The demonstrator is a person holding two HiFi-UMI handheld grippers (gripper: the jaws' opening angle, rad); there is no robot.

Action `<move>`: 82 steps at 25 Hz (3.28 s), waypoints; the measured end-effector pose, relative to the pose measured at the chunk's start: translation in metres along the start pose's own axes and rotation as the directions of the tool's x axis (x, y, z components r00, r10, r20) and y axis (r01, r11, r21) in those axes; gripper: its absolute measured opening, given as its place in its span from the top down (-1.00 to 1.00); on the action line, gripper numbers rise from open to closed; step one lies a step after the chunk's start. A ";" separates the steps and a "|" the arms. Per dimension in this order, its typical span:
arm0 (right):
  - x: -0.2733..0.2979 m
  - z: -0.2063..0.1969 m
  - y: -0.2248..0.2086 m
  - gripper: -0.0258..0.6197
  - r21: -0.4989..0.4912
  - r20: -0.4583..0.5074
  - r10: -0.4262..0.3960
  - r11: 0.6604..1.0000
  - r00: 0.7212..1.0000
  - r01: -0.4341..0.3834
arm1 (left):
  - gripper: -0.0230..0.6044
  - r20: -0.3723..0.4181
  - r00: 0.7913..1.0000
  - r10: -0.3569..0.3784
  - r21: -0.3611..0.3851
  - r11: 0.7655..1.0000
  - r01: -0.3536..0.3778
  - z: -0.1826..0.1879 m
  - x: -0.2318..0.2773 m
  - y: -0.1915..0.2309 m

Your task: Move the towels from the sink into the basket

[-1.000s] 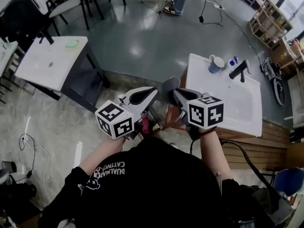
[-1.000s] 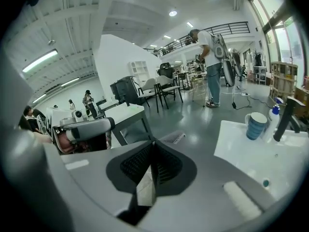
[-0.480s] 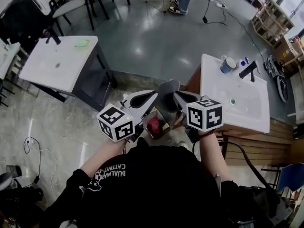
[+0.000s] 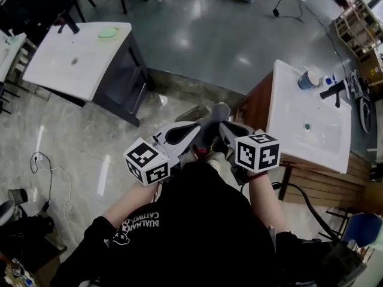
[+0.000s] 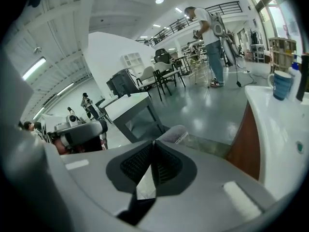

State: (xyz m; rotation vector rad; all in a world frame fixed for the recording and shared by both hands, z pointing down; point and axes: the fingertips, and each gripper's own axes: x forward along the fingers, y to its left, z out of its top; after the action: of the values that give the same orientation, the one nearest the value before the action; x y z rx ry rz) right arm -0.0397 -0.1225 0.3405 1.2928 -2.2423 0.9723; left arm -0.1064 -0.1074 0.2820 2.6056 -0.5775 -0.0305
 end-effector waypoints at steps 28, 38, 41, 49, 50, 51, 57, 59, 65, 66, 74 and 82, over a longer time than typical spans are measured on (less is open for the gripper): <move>0.278 -0.342 -0.198 0.84 0.191 -0.367 0.084 0.981 0.926 -0.014 | 0.92 -0.291 0.934 0.206 -0.341 0.890 -0.302 -0.427 0.028 0.188; 0.328 -0.435 -0.227 0.84 0.216 -0.379 0.140 0.975 0.915 -0.060 | 0.92 -0.311 0.938 0.152 -0.448 0.847 -0.286 -0.515 0.042 0.199; 0.335 -0.446 -0.243 0.86 0.262 -0.361 0.080 0.965 0.929 0.019 | 0.92 -0.326 0.933 0.155 -0.462 0.835 -0.300 -0.533 0.034 0.205; 0.350 -0.455 -0.254 0.66 0.183 -0.389 0.021 0.982 0.921 0.055 | 0.92 -0.308 0.933 0.184 -0.496 0.806 -0.323 -0.547 0.032 0.230; 0.352 -0.454 -0.253 0.65 0.179 -0.392 0.020 0.982 0.920 0.055 | 0.92 -0.307 0.934 0.184 -0.493 0.808 -0.322 -0.547 0.033 0.231; 0.353 -0.453 -0.254 0.65 0.179 -0.393 0.017 0.982 0.919 0.058 | 0.92 -0.306 0.934 0.184 -0.491 0.810 -0.320 -0.546 0.035 0.233; 0.347 -0.436 -0.249 0.65 0.212 -0.366 -0.002 0.973 0.930 0.086 | 0.92 -0.289 0.941 0.179 -0.494 0.814 -0.306 -0.529 0.040 0.227; 0.344 -0.420 -0.245 0.77 0.206 -0.327 -0.024 0.974 0.945 0.096 | 0.92 -0.280 0.943 0.178 -0.472 0.830 -0.297 -0.516 0.042 0.224; 0.314 -0.324 -0.199 0.91 0.216 -0.201 -0.033 0.973 0.979 0.077 | 0.92 -0.217 0.951 0.222 -0.379 0.878 -0.291 -0.411 0.035 0.212; 0.306 -0.303 -0.186 0.91 0.221 -0.185 -0.028 0.973 0.982 0.070 | 0.92 -0.201 0.953 0.227 -0.358 0.888 -0.288 -0.385 0.033 0.208; 0.205 -0.091 -0.084 0.91 0.367 0.206 0.103 0.914 0.973 -0.174 | 0.92 -0.019 0.968 0.249 -0.185 0.951 -0.249 -0.170 0.019 0.160; 0.040 0.076 0.001 0.91 0.158 0.414 0.147 0.960 0.898 -0.230 | 0.92 0.152 0.975 0.161 -0.007 0.987 -0.162 0.015 -0.011 0.045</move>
State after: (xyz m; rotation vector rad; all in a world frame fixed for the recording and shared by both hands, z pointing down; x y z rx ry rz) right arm -0.0592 -0.2013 0.3124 1.4942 -2.6789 1.1145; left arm -0.1363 -0.1455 0.2877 2.5676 -0.8426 -0.1770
